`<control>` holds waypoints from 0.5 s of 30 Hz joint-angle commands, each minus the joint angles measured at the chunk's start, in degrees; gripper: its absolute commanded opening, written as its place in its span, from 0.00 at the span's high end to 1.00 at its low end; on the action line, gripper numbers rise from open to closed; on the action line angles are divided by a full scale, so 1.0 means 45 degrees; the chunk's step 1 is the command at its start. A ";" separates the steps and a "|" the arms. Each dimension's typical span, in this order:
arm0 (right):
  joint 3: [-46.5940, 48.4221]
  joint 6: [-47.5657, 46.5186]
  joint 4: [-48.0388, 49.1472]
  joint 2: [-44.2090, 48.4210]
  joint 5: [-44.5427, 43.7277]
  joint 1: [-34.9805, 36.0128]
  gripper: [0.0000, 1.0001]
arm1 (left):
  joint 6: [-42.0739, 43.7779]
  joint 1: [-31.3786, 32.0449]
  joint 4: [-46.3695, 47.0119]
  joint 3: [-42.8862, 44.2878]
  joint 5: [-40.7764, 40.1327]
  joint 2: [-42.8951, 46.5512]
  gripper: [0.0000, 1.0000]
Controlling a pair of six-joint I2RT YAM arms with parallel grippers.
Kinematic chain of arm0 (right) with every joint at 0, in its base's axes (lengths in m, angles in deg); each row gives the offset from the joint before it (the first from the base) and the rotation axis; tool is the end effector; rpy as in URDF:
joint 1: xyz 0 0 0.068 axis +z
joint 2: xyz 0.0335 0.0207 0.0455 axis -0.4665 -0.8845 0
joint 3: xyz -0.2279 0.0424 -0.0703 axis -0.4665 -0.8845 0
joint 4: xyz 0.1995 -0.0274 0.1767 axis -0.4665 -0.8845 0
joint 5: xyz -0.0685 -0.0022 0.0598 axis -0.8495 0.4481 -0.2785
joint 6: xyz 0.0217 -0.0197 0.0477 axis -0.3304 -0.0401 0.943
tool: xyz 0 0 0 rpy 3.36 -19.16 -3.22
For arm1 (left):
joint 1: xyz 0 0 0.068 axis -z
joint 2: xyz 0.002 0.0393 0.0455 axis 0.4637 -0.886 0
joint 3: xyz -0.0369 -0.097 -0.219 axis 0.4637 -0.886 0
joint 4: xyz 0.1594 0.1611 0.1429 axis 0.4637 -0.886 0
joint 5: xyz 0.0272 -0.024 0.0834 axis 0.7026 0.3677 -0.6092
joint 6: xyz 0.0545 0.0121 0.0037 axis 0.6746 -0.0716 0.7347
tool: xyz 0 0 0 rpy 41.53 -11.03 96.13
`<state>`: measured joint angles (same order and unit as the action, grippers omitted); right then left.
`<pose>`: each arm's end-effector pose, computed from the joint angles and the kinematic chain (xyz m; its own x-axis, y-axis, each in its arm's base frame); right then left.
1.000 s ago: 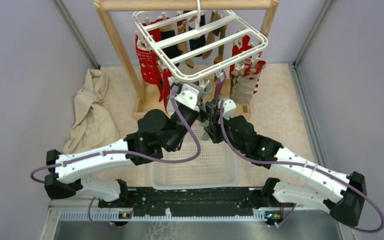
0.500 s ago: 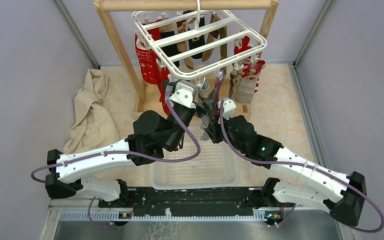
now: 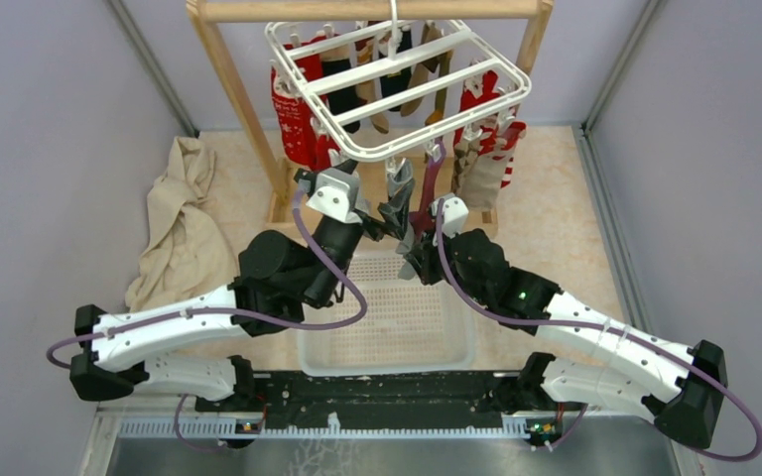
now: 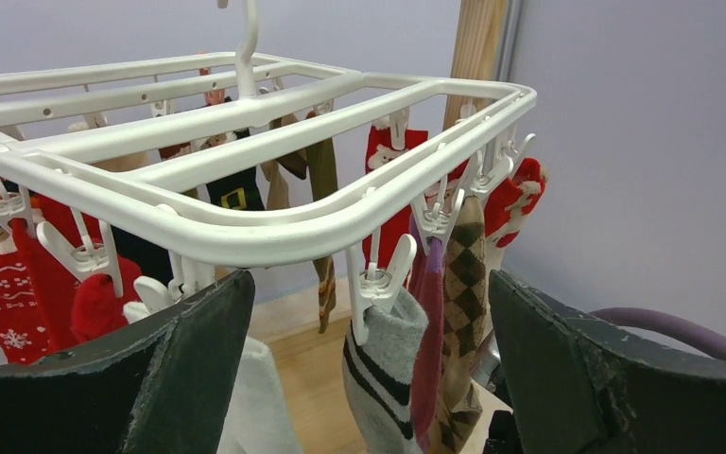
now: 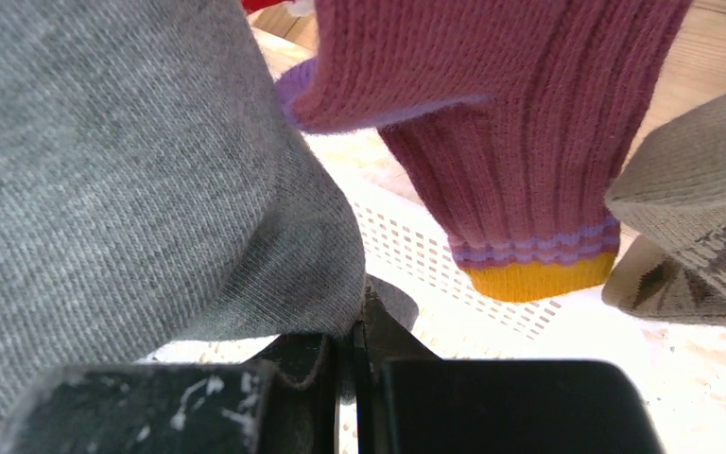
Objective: Remove the socks clipped to the hanger
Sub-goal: Remove the sock from the hanger.
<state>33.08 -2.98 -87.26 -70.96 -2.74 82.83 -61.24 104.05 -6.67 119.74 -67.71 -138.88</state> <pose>0.1477 0.1953 0.2868 -0.4096 0.0114 -0.9122 -0.5597 0.7865 0.2611 0.0915 -0.2615 0.4391 0.2725 -0.1560 -0.9494 0.4666 0.8844 -0.0114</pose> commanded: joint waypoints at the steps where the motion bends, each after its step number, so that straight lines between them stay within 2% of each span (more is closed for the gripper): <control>1: 0.0183 0.0027 0.0692 0.0159 0.0015 0.0166 1.00 | -0.0717 0.0068 0.0106 -0.0258 0.0390 0.0547 0.01; 15: 0.0143 0.0090 0.0736 0.0159 0.0108 0.0174 1.00 | -0.0006 0.0068 0.0892 0.0432 0.0252 -0.0720 0.01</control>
<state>33.04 -2.80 -87.19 -70.96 -2.50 82.83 -62.62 104.05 -6.47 119.76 -66.11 -141.09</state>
